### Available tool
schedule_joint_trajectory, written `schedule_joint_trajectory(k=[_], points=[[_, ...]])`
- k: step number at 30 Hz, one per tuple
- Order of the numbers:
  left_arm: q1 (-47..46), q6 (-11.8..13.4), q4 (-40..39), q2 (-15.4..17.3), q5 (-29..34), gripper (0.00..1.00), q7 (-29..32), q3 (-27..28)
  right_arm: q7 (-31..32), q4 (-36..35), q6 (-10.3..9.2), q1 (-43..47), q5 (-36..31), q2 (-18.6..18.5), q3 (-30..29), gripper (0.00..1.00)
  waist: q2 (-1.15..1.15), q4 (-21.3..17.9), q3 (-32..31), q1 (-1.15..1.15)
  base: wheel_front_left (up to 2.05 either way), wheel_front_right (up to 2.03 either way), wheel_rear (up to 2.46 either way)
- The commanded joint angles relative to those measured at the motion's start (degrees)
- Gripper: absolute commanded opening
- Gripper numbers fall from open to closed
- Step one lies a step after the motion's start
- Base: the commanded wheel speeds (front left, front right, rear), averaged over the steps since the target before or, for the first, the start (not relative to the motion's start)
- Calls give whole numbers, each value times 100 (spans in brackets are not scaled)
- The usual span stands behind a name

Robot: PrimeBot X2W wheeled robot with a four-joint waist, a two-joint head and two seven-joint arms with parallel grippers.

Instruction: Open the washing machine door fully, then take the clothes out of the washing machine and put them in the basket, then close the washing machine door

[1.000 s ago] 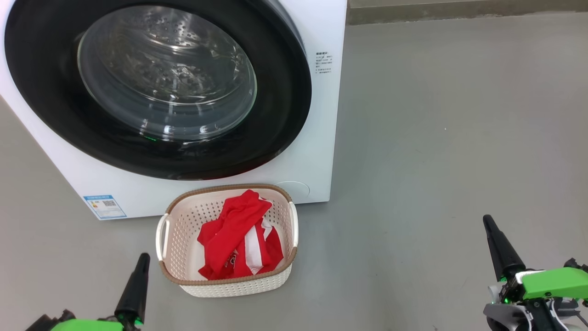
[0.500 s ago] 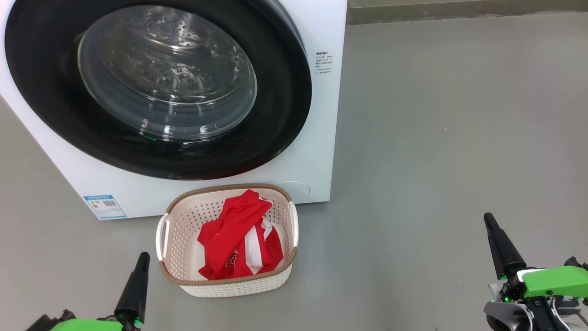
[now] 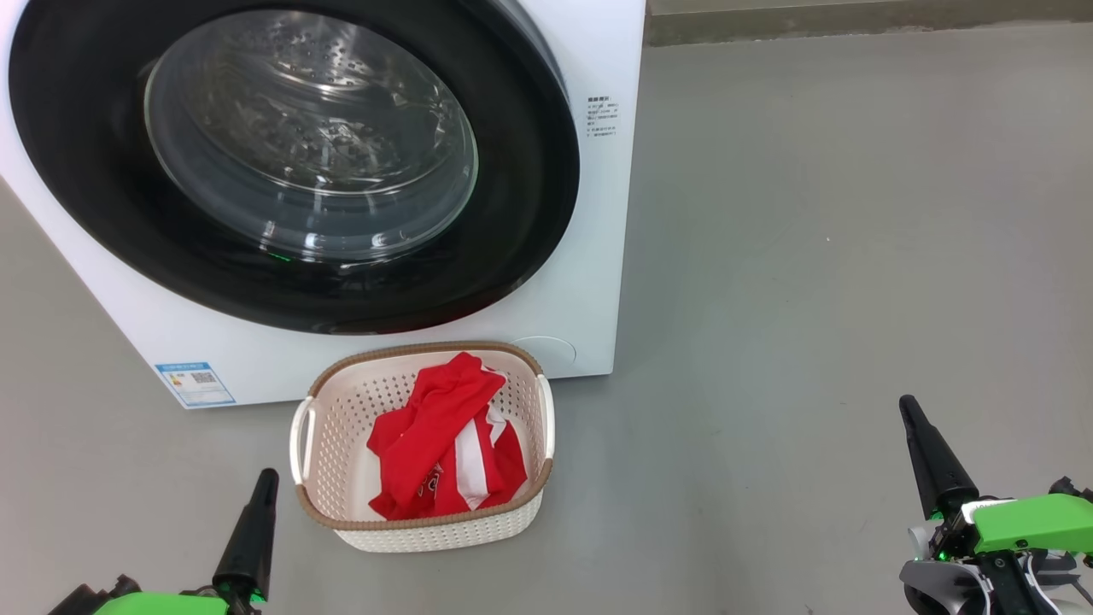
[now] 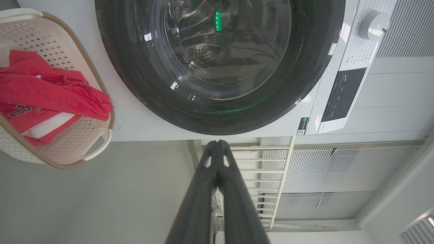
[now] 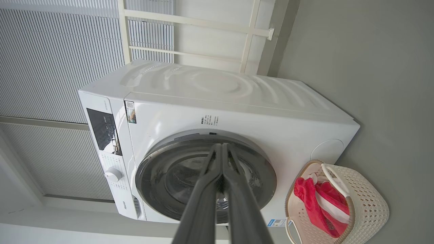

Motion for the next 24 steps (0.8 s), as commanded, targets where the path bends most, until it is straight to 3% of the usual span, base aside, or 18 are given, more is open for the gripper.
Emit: schedule_joint_trajectory(k=[1,24], points=[[-223,-39,-119,83,-36,0,45,153,27,-142,-3,-232,7,-43,97,0,0,0,0,0,0,0,0],[-222,-39,-119,83,-37,0,44,152,46,-140,-3,-234,-12,-27,74,0,0,0,0,0,0,0,0]])
